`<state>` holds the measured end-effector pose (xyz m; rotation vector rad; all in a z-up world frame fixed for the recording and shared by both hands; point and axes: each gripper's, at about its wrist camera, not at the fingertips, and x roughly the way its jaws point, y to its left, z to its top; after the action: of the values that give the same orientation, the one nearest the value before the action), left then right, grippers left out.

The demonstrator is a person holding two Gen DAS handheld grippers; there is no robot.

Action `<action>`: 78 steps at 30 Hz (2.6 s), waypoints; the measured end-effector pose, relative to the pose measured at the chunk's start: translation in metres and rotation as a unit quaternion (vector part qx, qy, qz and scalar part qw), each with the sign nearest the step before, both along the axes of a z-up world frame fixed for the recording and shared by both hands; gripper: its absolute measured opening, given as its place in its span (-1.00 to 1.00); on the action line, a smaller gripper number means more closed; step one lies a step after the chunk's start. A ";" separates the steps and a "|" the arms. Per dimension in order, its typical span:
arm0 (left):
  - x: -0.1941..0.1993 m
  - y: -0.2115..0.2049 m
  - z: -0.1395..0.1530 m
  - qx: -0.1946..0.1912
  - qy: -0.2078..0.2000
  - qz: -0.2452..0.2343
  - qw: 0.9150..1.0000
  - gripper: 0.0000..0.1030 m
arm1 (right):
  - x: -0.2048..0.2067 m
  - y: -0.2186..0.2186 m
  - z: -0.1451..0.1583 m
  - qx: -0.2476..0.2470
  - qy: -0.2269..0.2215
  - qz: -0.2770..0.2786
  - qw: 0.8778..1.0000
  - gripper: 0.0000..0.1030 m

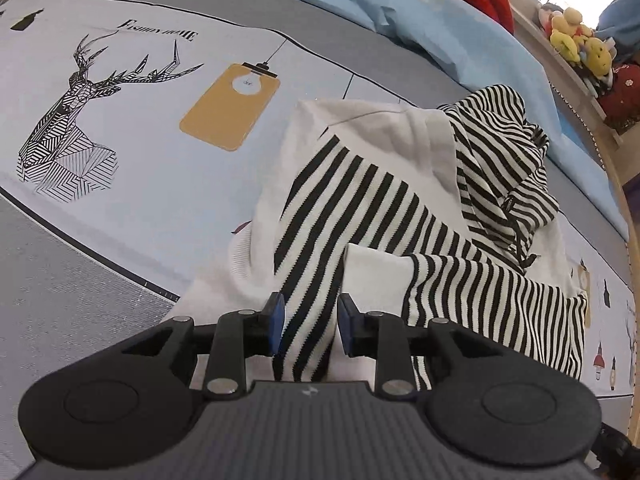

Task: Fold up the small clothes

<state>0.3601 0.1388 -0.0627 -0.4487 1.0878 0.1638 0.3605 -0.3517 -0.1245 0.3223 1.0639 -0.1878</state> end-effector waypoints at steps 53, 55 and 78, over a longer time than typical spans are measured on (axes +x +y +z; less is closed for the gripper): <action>0.038 -0.085 0.040 0.046 -0.109 -0.112 0.987 -0.30 | -0.003 0.003 0.048 0.116 -0.038 -0.030 0.992 -0.33; 0.063 -0.098 0.055 0.048 -0.138 -0.121 0.982 -0.30 | -0.004 0.000 0.056 0.114 -0.051 -0.031 0.992 -0.33; 0.291 -0.210 0.003 0.154 -0.098 -0.181 0.966 -0.97 | 0.000 -0.020 0.067 0.175 -0.056 -0.073 0.980 -0.31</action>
<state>0.6511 -0.0711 -0.0601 0.0178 0.9131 -0.0351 0.3608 -0.3721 -0.0573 0.7211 0.9592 -0.1101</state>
